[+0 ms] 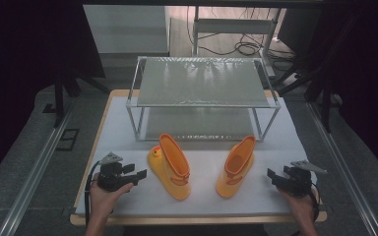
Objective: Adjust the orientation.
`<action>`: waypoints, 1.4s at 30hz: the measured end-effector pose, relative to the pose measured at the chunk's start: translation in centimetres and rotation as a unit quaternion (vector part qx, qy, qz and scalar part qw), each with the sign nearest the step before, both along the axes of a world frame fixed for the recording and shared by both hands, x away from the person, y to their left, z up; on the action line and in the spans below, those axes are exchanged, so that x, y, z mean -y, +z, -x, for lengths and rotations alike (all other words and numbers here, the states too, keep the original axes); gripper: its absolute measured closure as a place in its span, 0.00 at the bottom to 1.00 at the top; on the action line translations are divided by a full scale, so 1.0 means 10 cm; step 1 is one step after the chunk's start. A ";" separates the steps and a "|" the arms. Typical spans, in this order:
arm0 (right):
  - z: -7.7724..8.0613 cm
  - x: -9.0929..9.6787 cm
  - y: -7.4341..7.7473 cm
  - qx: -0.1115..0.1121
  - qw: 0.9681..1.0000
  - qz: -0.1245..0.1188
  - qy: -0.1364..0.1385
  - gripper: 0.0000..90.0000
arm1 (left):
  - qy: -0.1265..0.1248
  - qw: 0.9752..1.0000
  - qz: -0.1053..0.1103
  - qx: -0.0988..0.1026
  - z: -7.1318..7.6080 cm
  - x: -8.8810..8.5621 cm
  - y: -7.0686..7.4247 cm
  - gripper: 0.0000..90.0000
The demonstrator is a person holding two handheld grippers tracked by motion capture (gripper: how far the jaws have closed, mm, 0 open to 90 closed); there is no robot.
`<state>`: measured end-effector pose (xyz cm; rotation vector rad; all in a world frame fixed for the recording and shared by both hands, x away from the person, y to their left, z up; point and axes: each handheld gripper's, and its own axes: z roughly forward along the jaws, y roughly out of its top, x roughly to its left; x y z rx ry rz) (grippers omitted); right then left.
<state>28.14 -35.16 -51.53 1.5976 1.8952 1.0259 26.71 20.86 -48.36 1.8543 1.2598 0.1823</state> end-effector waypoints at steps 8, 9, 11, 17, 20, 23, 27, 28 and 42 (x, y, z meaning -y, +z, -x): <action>0.17 -0.01 0.10 0.022 0.998 -0.009 0.052 0.53 | -0.001 1.000 0.001 0.002 0.01 0.01 0.01 0.42; 0.16 -0.01 0.10 0.020 0.998 -0.011 0.055 0.53 | -0.002 1.000 0.001 0.002 0.01 0.01 0.01 0.42; 0.15 -0.01 0.08 0.020 0.998 -0.013 0.057 0.52 | -0.008 1.000 0.003 -0.002 0.02 0.01 0.02 0.44; 0.13 0.01 0.04 0.012 0.998 -0.011 0.057 0.49 | -0.035 0.999 0.033 0.009 0.12 0.05 0.13 0.86; 0.13 0.03 0.04 0.014 0.999 -0.015 0.050 0.48 | -0.046 0.998 0.029 0.013 0.17 0.08 0.15 0.97; 0.12 0.06 0.04 0.014 0.999 -0.019 0.045 0.48 | -0.066 0.997 0.028 0.026 0.26 0.16 0.19 0.99; 0.10 0.09 0.02 0.011 0.999 -0.024 0.041 0.48 | -0.096 0.994 0.022 0.050 0.40 0.37 0.27 0.99; 0.10 0.10 0.01 0.010 0.999 -0.022 0.041 0.48 | -0.101 0.993 0.022 0.054 0.43 0.41 0.28 0.99; 0.06 0.12 -0.01 0.007 0.999 -0.025 0.030 0.47 | -0.140 0.985 0.013 0.099 0.71 1.18 0.09 0.99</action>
